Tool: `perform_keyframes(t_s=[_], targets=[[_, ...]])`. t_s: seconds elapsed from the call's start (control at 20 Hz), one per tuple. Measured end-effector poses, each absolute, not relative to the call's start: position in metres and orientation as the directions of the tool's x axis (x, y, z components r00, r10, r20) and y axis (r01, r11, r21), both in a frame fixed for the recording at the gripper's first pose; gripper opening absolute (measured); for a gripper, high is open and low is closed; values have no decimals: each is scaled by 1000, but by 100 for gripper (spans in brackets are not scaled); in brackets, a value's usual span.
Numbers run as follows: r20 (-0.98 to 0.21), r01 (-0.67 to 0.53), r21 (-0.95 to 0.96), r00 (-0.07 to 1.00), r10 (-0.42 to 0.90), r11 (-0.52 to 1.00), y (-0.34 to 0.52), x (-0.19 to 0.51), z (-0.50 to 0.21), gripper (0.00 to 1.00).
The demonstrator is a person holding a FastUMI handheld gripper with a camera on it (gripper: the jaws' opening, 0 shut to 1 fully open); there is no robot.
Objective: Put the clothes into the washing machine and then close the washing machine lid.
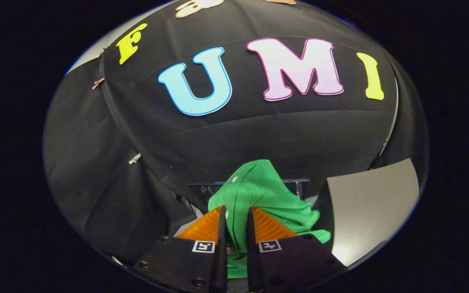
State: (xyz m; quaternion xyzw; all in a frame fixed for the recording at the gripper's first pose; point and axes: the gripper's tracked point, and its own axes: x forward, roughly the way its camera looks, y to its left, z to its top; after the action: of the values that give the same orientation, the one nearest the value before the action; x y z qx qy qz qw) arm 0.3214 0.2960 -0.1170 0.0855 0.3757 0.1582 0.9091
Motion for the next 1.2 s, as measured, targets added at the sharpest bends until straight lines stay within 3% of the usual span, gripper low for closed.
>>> perform_keyframes(t_s=[0.25, 0.8, 1.2], targets=[[-695, -224, 288, 620, 364, 931, 326, 317, -173, 24], [-787, -188, 107, 584, 199, 976, 317, 320, -314, 24], [-815, -137, 120, 551, 176, 983, 308, 319, -360, 24]])
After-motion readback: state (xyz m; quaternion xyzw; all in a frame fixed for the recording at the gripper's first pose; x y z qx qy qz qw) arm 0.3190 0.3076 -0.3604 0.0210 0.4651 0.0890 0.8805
